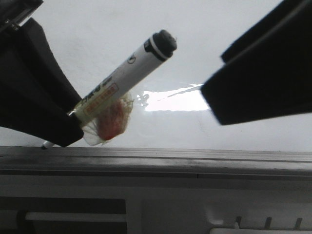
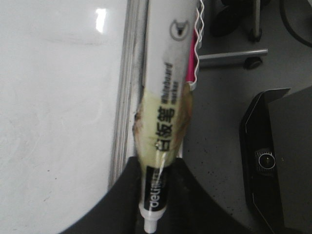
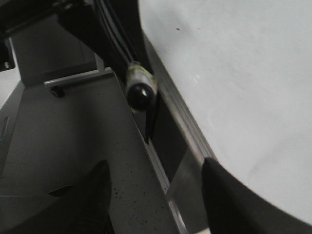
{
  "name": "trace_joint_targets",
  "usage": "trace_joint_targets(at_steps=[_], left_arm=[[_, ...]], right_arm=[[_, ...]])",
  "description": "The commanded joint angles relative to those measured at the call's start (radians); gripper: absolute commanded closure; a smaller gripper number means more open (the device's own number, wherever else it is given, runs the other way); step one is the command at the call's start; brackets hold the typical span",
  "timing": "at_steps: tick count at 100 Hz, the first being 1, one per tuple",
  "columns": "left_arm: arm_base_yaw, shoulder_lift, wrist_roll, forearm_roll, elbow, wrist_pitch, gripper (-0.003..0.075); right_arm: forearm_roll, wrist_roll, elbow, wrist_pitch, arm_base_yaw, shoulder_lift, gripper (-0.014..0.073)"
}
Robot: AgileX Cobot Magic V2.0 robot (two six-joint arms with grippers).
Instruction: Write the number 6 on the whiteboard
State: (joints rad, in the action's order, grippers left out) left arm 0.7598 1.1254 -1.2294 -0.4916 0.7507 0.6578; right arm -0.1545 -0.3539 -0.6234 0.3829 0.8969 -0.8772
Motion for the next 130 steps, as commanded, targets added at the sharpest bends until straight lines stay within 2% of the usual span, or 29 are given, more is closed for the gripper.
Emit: trace_joint_targets(at_steps=[1,19,36,54,64,82,89,93,111,124,130], left_arm=[[0.001,-0.021,-0.024,-0.022,0.043,-0.03,0.0739],[0.01,-0.021,-0.038,-0.022,0.069,-0.03,0.0739],[0.073,-0.021,-0.111,-0.022,0.071,-0.042,0.0739],[0.094,-0.021,-0.111,-0.028,0.071,-0.128,0.0739],[0.094,-0.021,-0.111,-0.028,0.071,-0.135,0.0739],[0.094,-0.021,-0.111,-0.03,0.071,-0.135,0.0739],[0.094,-0.021,-0.111,-0.032,0.071,-0.135,0.0739],[0.094,-0.021,-0.111,-0.037,0.071,-0.135,0.0739],[0.094,-0.021,-0.111,-0.072,0.071,-0.135,0.0739],[0.094,-0.021,-0.111,-0.088,0.071,-0.151,0.0736],[0.094,-0.021,-0.111,-0.111,0.071,-0.156,0.07]], right_arm=[[0.012,-0.016,-0.039,-0.175,0.038,-0.04,0.0225],[-0.01,-0.016,-0.039,-0.314,0.045,-0.095,0.0225],[-0.022,-0.016,-0.039,-0.408,0.053,-0.119,0.0226],[-0.047,-0.016,-0.039,-0.356,0.053,-0.149,0.0227],[-0.049,-0.016,-0.039,-0.307,0.053,-0.151,0.0228],[-0.049,-0.016,-0.039,-0.324,0.053,-0.151,0.0234],[-0.071,-0.016,-0.039,-0.34,0.053,-0.151,0.0277],[-0.092,-0.016,-0.039,-0.348,0.053,-0.151,0.033],[-0.129,-0.016,-0.039,-0.355,0.053,-0.151,0.0669],[-0.143,-0.015,-0.039,-0.351,0.053,-0.151,0.0664],[-0.143,-0.015,-0.039,-0.349,0.053,-0.151,0.0664]])
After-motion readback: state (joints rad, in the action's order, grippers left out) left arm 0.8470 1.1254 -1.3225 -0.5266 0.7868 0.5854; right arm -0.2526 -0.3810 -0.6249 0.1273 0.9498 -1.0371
